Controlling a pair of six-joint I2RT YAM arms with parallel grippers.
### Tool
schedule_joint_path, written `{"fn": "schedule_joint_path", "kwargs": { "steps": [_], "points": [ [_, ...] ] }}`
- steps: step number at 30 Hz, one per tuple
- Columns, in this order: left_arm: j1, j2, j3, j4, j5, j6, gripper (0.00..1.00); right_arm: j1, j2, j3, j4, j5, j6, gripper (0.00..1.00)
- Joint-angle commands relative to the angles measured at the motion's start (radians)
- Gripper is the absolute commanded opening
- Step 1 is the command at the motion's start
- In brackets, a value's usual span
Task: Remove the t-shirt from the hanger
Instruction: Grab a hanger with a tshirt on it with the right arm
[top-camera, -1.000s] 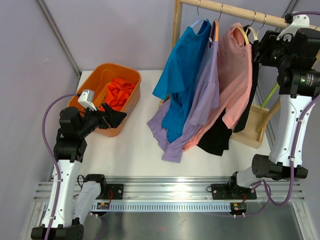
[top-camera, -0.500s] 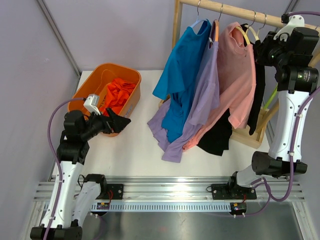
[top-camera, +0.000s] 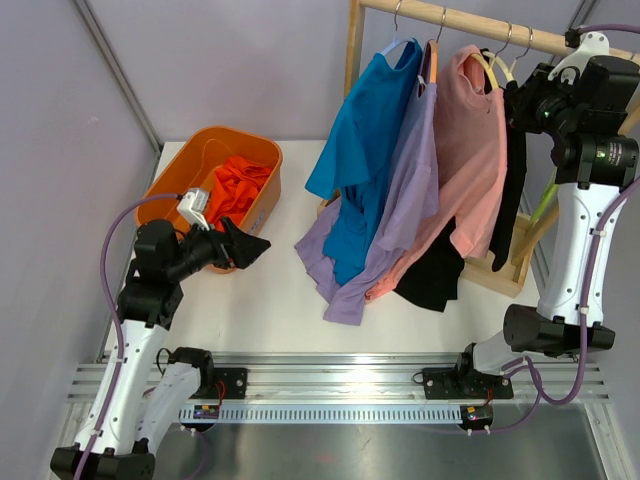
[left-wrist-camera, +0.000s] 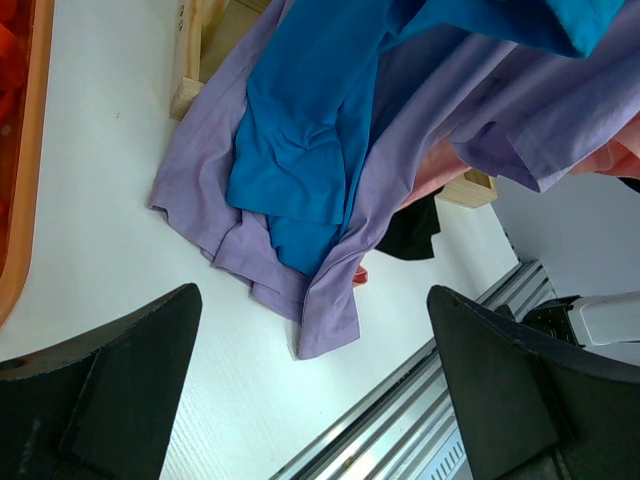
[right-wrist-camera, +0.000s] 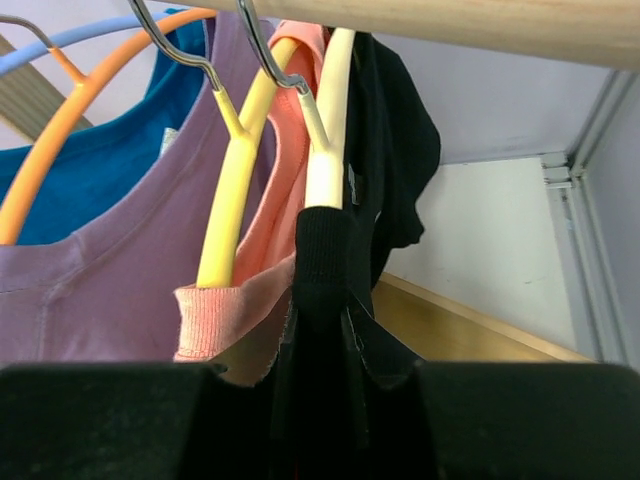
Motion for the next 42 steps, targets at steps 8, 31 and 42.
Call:
{"fn": "schedule_joint_path", "kwargs": {
  "steps": [8,31,42],
  "points": [
    [-0.028,0.001,0.01,0.05,0.0,-0.02,0.99,0.002,-0.022,-0.041,0.122,-0.213,0.123,0.0],
    [-0.07,0.003,0.033,0.062,-0.022,-0.037,0.99,0.02,-0.012,0.212,0.093,0.092,-0.053,0.0],
    [-0.07,0.006,0.028,0.078,-0.011,-0.035,0.99,0.005,-0.113,0.157,0.096,0.087,-0.073,0.0]
  ]
}}
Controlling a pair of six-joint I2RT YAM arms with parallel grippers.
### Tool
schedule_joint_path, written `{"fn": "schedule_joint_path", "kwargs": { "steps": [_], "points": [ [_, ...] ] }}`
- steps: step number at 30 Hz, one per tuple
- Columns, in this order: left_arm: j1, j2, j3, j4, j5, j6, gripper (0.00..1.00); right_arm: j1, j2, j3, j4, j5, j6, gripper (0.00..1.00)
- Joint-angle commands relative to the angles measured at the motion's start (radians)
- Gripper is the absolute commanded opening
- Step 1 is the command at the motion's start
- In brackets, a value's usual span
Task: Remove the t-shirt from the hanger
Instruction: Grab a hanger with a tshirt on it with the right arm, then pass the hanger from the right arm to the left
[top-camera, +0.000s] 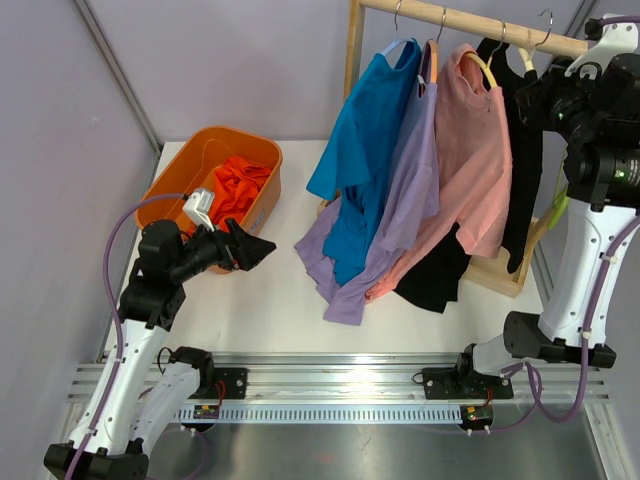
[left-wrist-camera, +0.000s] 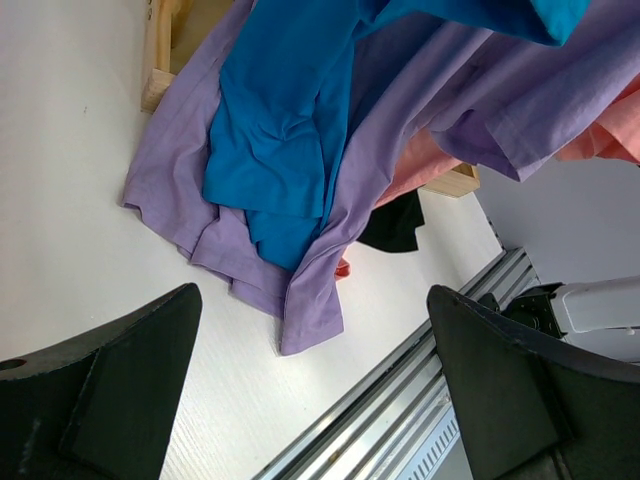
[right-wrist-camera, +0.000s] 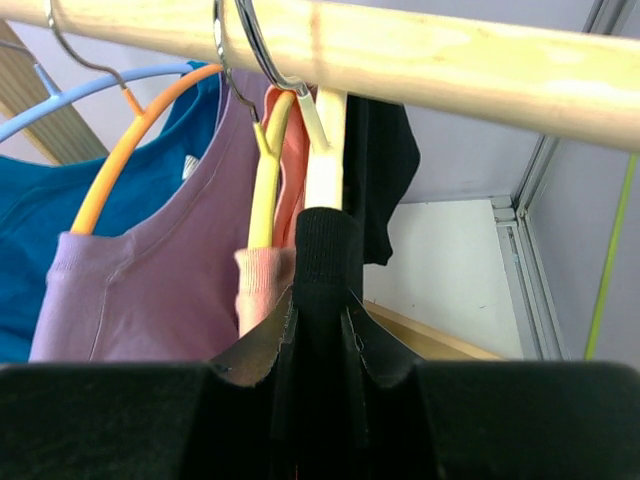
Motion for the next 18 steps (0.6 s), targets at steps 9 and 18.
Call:
{"fn": "schedule_joint_path", "kwargs": {
  "steps": [9,18],
  "points": [
    [-0.038,-0.004,0.017,0.077,0.035,0.003,0.99,-0.007,-0.31,-0.259,0.174,-0.023,-0.112,0.0],
    [-0.202,0.039,0.035,0.087,-0.046,0.009,0.99,-0.007,-0.57,-0.559,0.018,-0.135,-0.329,0.0]
  ]
}}
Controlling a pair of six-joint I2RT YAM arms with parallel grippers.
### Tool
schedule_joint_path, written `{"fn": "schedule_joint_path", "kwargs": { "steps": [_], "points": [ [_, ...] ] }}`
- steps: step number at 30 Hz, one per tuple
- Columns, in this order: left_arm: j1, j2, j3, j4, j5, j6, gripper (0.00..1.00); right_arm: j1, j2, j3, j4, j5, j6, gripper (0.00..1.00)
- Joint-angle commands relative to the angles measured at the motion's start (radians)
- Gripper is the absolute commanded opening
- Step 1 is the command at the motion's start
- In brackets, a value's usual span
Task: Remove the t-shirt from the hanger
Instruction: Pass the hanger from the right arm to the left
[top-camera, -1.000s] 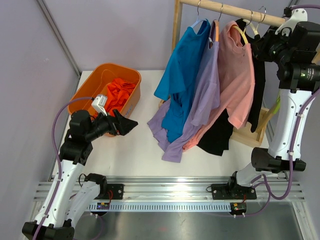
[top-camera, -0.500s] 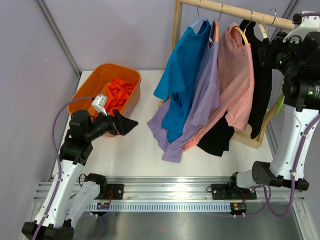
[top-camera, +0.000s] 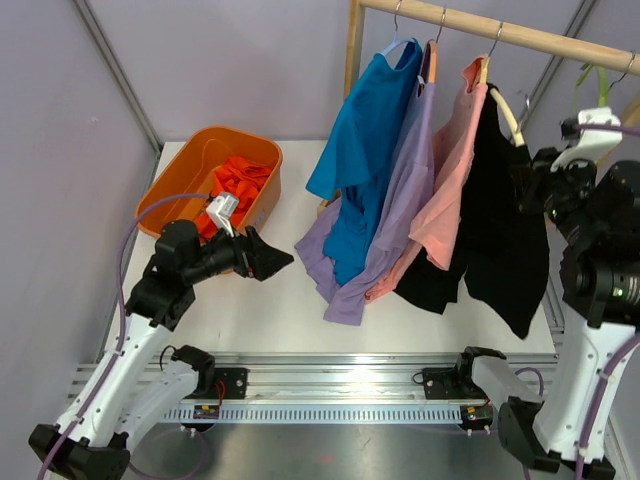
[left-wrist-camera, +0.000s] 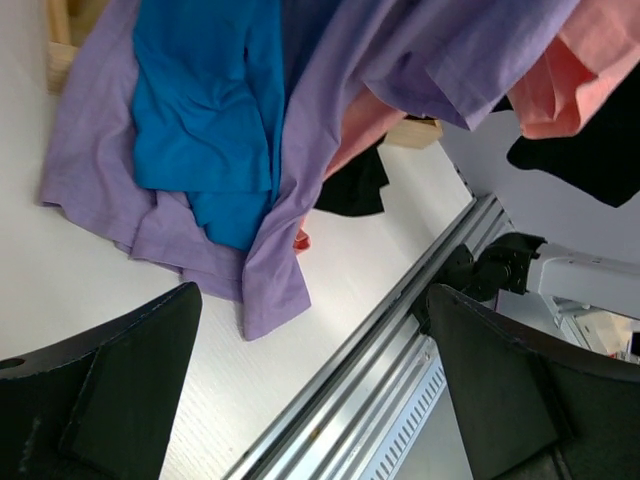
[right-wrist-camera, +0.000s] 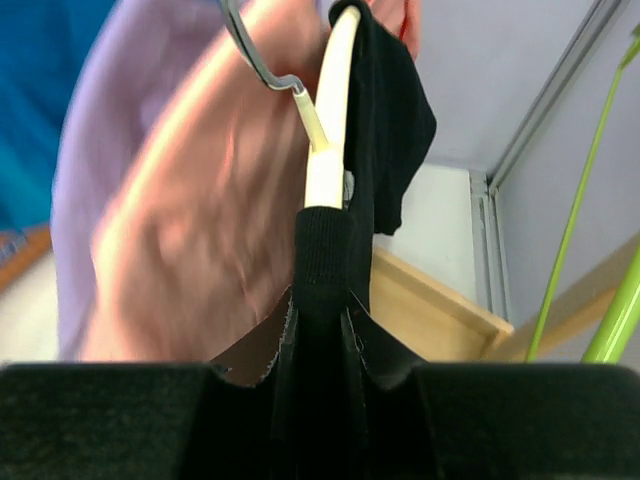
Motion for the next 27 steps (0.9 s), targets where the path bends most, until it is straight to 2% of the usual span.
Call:
{"fn": "schedule_joint_path", "kwargs": {
  "steps": [1,4,7,12,14,15,19,27],
  "points": [
    [-0.067,0.014,0.036,0.051,-0.057,0.011,0.99,-0.003,-0.131,-0.117,-0.009,-0.06,-0.182,0.0],
    [-0.121,0.022,0.042,0.054,-0.084,0.014,0.99,-0.003,-0.242,-0.248,-0.062,-0.119,-0.27,0.0],
    [-0.163,0.032,0.065,0.039,-0.121,0.023,0.99,-0.003,-0.328,-0.331,-0.133,-0.262,-0.348,0.0],
    [-0.221,0.034,0.079,0.037,-0.167,0.005,0.99,-0.002,-0.401,-0.36,-0.327,-0.555,-0.551,0.0],
    [-0.253,0.028,0.073,0.044,-0.192,-0.017,0.99,-0.002,-0.402,-0.342,-0.387,-0.613,-0.598,0.0],
    [-0.262,0.028,0.07,0.05,-0.198,-0.025,0.99,-0.002,-0.388,-0.316,-0.482,-0.671,-0.686,0.0],
    [-0.318,0.032,0.068,0.077,-0.232,-0.057,0.99,-0.002,-0.337,-0.274,-0.658,-0.77,-0.83,0.0],
    [-0.35,0.06,0.131,0.03,-0.246,-0.026,0.99,-0.002,-0.288,-0.262,-0.702,-0.9,-0.871,0.0]
  ]
}}
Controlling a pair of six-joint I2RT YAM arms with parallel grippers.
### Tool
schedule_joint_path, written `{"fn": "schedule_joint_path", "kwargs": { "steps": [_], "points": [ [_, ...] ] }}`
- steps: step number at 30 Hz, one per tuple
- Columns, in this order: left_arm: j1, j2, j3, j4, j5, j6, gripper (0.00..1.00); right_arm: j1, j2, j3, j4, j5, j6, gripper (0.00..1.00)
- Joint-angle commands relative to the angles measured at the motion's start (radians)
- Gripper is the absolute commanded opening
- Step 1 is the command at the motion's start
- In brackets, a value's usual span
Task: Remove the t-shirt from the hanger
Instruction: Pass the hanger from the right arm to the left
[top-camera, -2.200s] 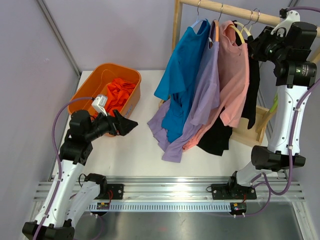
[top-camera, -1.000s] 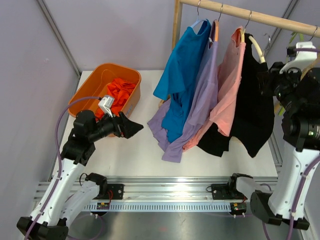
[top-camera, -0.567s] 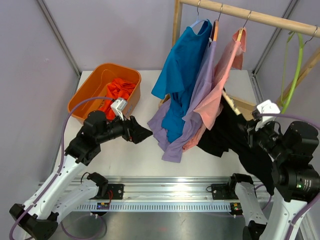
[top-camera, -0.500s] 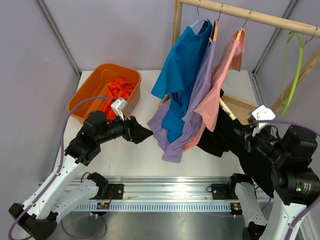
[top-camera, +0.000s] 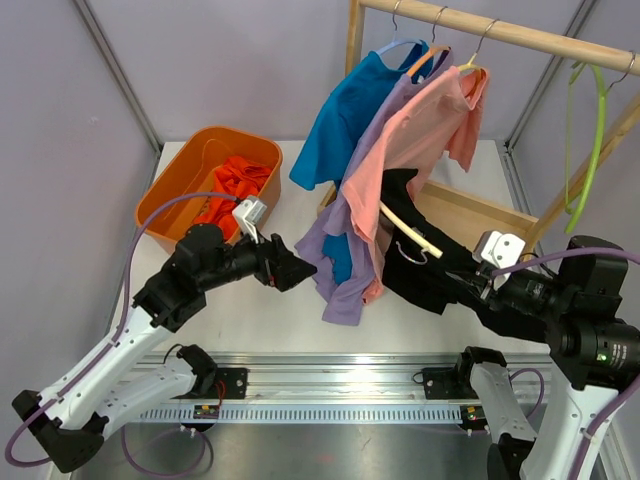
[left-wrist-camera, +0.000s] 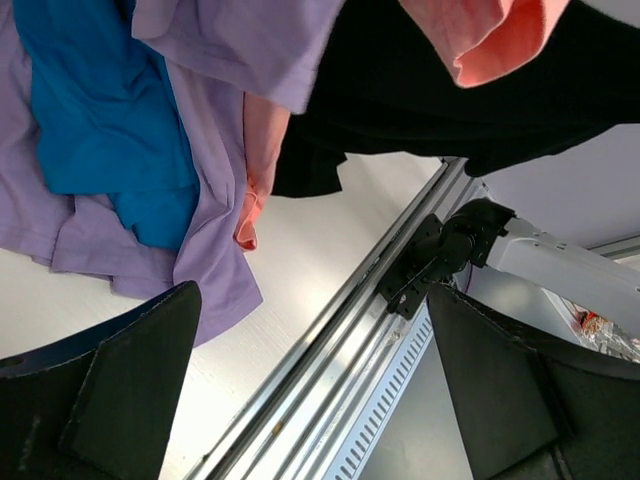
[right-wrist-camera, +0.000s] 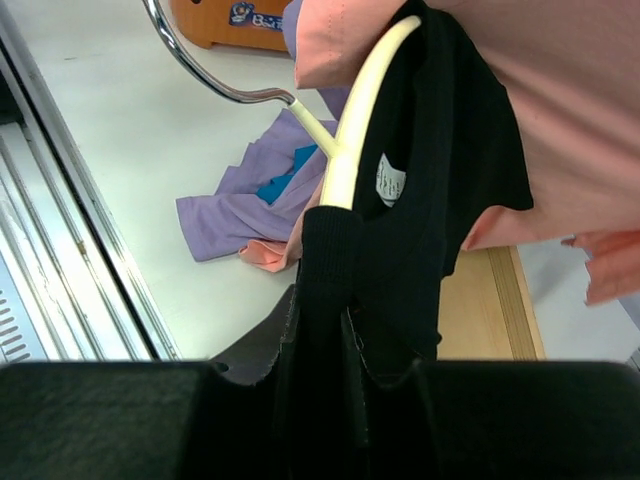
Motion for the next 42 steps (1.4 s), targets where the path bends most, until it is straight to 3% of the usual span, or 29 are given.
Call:
{"fn": "schedule_joint_path", "kwargs": {
  "steps": [1,11,19,22,26,29,33,37,38,42],
  "points": [
    [-0.006,0.0,0.063,0.023,-0.025,0.016,0.99,0.007,0.028,0.044,-0.253,-0.217,-0.071,0.0],
    [-0.027,0.024,0.068,0.138,0.036,0.0,0.99,0.007,0.065,-0.035,-0.256,-0.382,-0.094,0.0],
    [-0.053,0.167,0.184,0.266,0.038,-0.007,0.99,0.007,0.129,0.085,-0.245,-0.511,-0.066,0.0],
    [-0.056,0.225,0.252,0.267,0.001,0.006,0.99,0.007,0.118,0.108,-0.115,-0.533,0.074,0.0],
    [-0.056,0.244,0.349,0.217,-0.143,0.031,0.98,0.007,0.056,0.076,0.237,-0.592,0.445,0.0],
    [-0.055,0.233,0.359,0.224,-0.278,0.022,0.92,0.007,0.075,0.099,0.224,-0.606,0.452,0.0],
    [-0.047,0.259,0.39,0.181,-0.416,-0.009,0.76,0.007,0.059,0.042,0.253,-0.569,0.466,0.0],
    [-0.033,0.239,0.347,0.213,-0.358,0.023,0.76,0.007,0.023,-0.015,0.409,-0.631,0.619,0.0],
    [-0.032,0.225,0.335,0.22,-0.305,0.046,0.82,0.007,0.005,-0.034,0.562,-0.643,0.761,0.0],
    [-0.032,0.071,0.266,0.209,-0.116,0.157,0.98,0.007,-0.009,-0.146,0.86,-0.626,1.018,0.0]
  ]
}}
